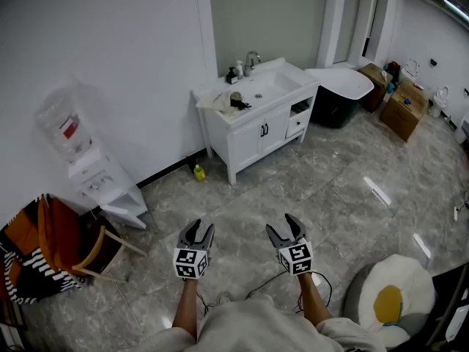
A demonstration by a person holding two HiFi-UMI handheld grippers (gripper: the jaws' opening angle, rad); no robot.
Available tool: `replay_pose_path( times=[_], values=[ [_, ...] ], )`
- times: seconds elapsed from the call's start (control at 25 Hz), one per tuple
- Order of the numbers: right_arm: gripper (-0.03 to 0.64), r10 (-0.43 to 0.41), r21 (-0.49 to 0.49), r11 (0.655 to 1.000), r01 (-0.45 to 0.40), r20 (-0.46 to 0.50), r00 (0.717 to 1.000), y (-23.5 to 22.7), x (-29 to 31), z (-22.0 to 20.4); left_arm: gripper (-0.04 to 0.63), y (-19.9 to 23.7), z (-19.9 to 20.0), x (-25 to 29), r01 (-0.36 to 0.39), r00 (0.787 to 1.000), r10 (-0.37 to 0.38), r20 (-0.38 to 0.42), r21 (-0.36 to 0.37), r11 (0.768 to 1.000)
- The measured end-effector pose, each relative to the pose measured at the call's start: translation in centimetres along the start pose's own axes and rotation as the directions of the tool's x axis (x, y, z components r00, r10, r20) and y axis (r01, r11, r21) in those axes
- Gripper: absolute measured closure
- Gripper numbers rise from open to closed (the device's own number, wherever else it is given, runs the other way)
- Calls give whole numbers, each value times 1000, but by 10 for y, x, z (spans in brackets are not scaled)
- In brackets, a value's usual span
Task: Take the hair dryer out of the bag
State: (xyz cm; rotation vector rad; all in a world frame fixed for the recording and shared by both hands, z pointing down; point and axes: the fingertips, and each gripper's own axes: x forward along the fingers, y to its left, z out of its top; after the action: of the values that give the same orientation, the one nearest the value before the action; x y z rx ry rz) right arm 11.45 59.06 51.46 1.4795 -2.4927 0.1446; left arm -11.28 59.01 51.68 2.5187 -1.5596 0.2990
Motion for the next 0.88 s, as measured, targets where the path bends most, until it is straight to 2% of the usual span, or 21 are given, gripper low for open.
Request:
replay_pose_path(
  times=[0.12,0.48,0.88],
  values=[
    [334,0,-1,1000,0,4,1000,-3,-8,-5,399,-12,-3,-1,5,1000,-5,0,-2,1000],
    [343,-7,-3,1000,7,-1,1000,-16,-16,-17,397,-34,-12,4,12,1000,-12,-2,1,1000],
    [353,-24,-5,1000,24,-13,1000,-34,11,-20,397,-20,-12,33,14,1000,-14,-6,-8,1000]
  ],
)
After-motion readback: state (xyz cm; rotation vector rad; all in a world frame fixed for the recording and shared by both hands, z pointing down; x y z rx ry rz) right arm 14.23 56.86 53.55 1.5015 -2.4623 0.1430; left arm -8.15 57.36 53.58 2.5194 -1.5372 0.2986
